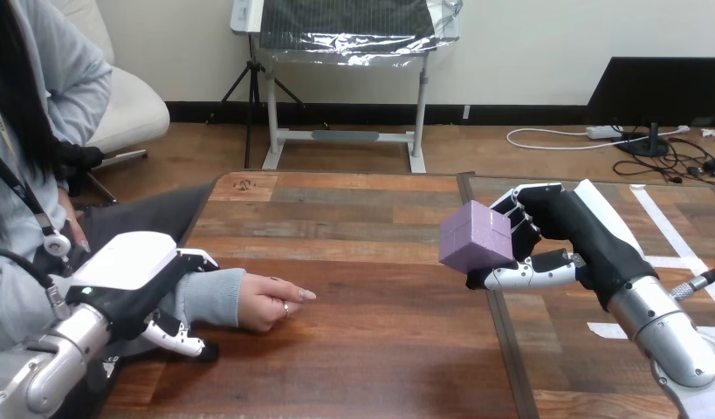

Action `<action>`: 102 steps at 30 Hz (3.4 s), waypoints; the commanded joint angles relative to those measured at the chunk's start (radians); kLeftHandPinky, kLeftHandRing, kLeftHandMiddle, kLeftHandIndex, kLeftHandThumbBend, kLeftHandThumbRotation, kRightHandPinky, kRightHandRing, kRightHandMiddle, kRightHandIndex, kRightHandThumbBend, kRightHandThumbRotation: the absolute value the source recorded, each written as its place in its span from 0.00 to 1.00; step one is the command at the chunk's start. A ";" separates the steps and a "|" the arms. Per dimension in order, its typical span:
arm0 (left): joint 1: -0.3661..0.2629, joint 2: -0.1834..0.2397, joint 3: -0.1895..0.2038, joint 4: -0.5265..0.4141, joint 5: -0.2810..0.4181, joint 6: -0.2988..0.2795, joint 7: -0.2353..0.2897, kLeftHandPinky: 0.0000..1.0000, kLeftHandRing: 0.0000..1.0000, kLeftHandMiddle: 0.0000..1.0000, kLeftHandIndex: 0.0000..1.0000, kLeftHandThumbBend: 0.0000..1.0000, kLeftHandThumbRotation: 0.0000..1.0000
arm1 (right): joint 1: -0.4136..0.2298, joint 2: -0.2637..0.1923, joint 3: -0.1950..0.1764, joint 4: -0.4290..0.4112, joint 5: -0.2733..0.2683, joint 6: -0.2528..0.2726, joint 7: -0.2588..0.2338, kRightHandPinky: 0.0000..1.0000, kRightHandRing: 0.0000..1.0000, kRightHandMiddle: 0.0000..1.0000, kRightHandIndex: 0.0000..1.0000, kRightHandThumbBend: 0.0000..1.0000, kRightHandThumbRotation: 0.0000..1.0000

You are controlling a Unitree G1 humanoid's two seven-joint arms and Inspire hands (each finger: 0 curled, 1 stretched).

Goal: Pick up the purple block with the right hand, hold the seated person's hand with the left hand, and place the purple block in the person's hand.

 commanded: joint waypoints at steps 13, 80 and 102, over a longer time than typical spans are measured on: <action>-0.064 -0.042 -0.037 0.061 -0.014 0.032 0.014 0.51 0.56 0.60 0.63 1.00 0.12 | -0.007 -0.003 -0.042 -0.083 0.016 0.000 -0.001 0.37 0.40 0.46 0.46 0.81 0.00; -0.039 -0.052 -0.051 -0.027 -0.063 -0.039 0.136 0.24 0.28 0.32 0.33 0.83 0.00 | -0.068 0.053 0.001 0.025 -0.039 0.014 -0.004 0.35 0.39 0.46 0.46 0.81 0.00; -0.031 -0.036 -0.030 -0.108 -0.086 -0.110 0.134 0.23 0.28 0.33 0.34 0.85 0.00 | -0.121 0.102 0.036 0.111 -0.077 0.014 -0.019 0.37 0.41 0.46 0.48 0.82 0.00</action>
